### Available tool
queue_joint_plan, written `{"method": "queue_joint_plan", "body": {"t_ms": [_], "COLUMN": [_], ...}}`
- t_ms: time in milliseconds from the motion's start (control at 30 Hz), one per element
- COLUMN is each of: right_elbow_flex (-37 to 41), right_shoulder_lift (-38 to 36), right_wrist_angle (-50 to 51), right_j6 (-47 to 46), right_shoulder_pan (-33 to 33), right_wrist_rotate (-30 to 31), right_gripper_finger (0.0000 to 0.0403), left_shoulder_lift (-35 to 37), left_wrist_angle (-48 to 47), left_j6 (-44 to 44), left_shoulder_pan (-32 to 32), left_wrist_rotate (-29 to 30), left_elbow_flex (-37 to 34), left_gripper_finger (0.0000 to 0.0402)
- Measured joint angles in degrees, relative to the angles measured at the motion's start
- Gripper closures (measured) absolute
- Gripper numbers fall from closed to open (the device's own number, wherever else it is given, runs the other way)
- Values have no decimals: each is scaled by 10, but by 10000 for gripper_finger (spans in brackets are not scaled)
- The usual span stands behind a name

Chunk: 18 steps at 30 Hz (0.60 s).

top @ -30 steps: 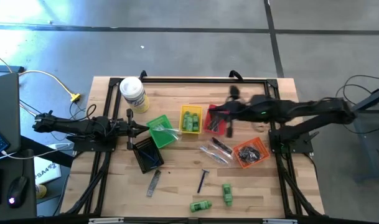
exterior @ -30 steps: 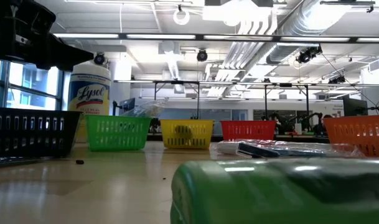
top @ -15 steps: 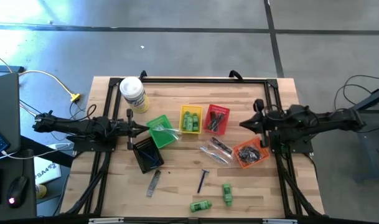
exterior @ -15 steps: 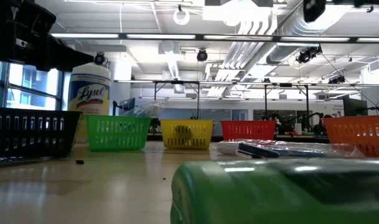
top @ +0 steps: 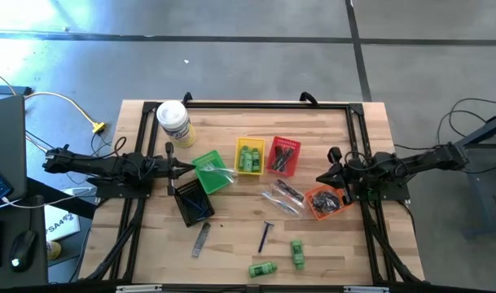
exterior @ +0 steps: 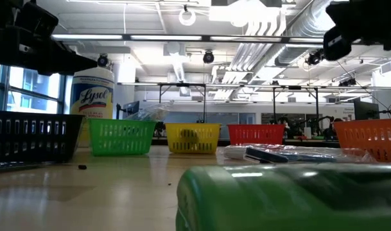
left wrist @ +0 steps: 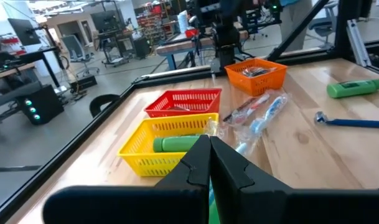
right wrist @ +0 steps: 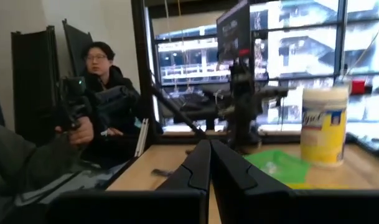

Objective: Pick & Place Travel size toiletries
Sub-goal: Put the blue toothbrush into the green bin

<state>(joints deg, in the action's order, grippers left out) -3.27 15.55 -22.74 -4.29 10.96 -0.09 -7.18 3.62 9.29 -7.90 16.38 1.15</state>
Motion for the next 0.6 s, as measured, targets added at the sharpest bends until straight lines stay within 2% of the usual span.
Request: {"method": "queue_joint_plan", "body": {"t_ms": [233, 600], "right_elbow_flex": [27, 28], "right_shoulder_lift": [3, 11], "right_wrist_angle": [-8, -27], "right_j6": [-30, 33], "right_shoulder_pan": [0, -1], "right_wrist_rotate": [4, 17], "right_gripper_finger": [399, 399], "left_shoulder_lift": [0, -10], "left_wrist_angle": [30, 18], "left_j6": [-11, -39], "left_shoulder_pan": [0, 0], "left_wrist_rotate": [3, -5], "left_elbow_flex": [0, 0], "left_gripper_finger": [402, 402]}}
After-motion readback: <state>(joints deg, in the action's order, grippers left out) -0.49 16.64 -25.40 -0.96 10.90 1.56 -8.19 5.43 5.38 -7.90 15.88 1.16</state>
